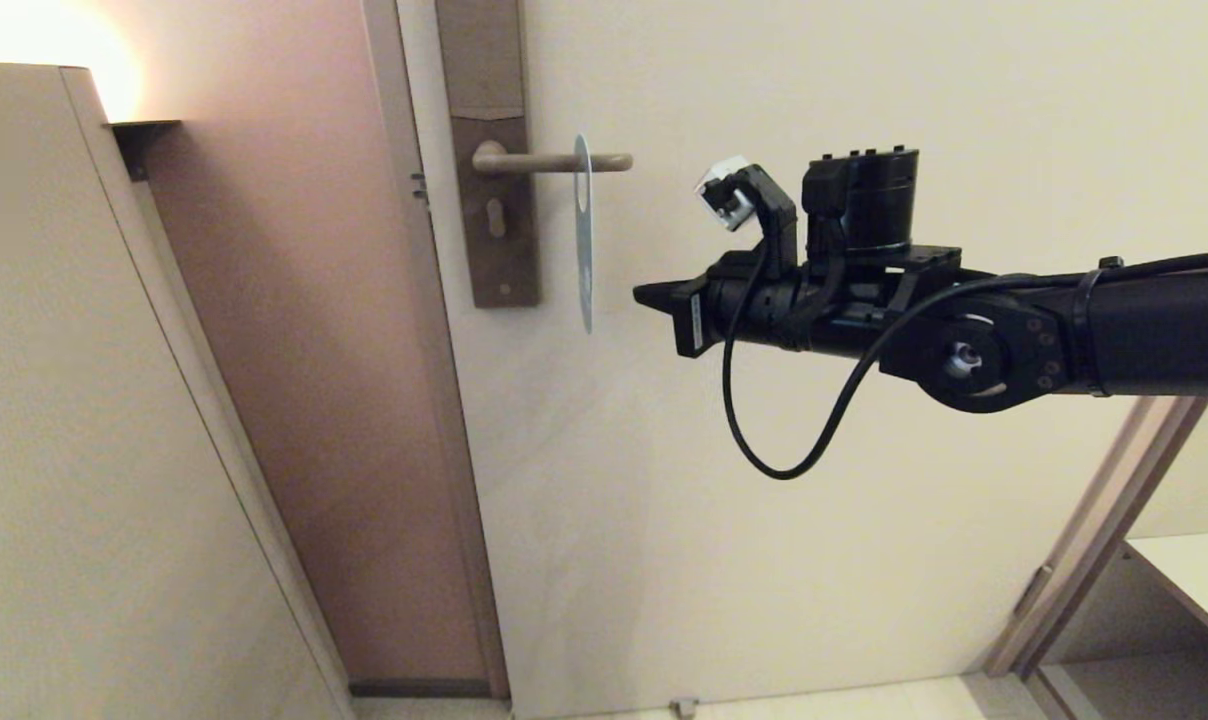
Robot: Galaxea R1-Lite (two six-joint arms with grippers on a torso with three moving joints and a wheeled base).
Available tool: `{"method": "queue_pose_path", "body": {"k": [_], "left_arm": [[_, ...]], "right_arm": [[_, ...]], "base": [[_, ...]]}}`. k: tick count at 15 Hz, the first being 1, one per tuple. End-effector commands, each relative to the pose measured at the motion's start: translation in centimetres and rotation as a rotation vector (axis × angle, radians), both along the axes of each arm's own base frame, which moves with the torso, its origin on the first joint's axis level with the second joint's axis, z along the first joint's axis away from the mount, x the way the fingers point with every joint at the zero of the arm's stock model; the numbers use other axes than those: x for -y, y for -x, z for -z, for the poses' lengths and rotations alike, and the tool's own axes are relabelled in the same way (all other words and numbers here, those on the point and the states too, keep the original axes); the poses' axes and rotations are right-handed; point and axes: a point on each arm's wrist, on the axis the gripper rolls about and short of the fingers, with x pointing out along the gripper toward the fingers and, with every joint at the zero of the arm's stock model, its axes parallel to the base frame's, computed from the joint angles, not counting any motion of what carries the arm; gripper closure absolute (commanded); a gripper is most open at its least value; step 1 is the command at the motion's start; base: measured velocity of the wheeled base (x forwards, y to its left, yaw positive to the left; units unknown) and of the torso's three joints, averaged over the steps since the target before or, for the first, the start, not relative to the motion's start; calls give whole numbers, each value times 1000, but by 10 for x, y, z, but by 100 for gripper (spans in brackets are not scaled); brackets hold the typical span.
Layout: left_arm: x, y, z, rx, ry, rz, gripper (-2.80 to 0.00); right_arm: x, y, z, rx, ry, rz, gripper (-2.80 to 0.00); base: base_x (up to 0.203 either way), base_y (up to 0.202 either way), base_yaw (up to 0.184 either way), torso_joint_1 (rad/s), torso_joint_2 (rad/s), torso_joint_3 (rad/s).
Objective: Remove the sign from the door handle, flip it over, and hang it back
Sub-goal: Hang the sign back with the other side facing out
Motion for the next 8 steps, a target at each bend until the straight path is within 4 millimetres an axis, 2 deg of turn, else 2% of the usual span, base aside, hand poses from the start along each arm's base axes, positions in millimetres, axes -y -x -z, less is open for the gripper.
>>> {"method": "queue_pose_path", "body": {"k": [1,8], "left_arm": [[0,0,0,-2,-1,-1,0],[0,0,0,-2,-1,-1,0]], "right_arm": [[0,1,-1,3,-2,-2,0],[-3,-3,1,24,-14,-5,0]], "base": [[0,0,0,0,0,0],[0,0,0,0,0,0]]}}
